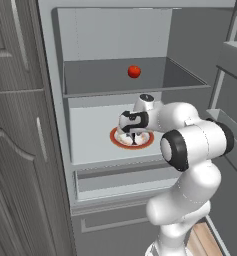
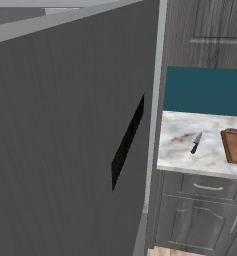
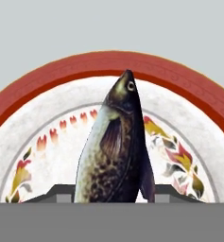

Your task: Retrieve the fish from the fridge and place it on the cutting board.

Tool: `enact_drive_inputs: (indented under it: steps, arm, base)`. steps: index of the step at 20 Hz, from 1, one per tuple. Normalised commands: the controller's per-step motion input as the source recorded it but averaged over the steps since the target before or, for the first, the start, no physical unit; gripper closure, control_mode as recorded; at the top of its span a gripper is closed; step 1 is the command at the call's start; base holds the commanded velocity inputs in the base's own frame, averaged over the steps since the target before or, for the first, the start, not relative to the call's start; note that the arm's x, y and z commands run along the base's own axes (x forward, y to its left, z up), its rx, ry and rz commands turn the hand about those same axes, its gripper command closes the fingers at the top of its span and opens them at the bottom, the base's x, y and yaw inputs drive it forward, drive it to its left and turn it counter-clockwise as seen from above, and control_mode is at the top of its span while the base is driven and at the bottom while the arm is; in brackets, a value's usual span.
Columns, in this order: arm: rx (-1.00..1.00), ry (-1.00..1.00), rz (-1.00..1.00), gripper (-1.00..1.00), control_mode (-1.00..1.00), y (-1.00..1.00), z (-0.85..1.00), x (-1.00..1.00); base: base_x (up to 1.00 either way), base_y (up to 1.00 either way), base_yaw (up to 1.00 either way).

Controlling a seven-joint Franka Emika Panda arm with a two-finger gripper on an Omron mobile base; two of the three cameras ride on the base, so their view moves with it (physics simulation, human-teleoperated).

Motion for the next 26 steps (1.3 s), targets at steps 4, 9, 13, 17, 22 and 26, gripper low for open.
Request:
enact_drive_inputs:
  steps: [4,9,13,17,22,26]
  arm:
    - [0.00,-0.01,0.00,1.00,-1.00,0.00,0.00,-0.01]
    - [0.00,-0.07,0.00,1.00,-1.00,0.00,0.00,-0.18]
    - [0.02,-0.13,0.00,1.00,-1.00,-0.07,-0.01,-0.16]
    - [0.02,-0.10,0.00,1.00,-1.00,-0.13,0.00,-0.28]
    - [0.00,-0.01,0.00,1.00,-1.00,-0.12,0.12,-0.36]
    - [0.00,0.00,0.00,1.00,-1.00,0.00,0.26,-0.28]
  base:
    - [0.00,0.00,0.00]
    - [0.00,0.00,0.00]
    - [0.00,0.00,0.00]
    - [0.00,0.00,0.00]
    - [0.00,0.00,0.00]
    - [0.00,0.00,0.00]
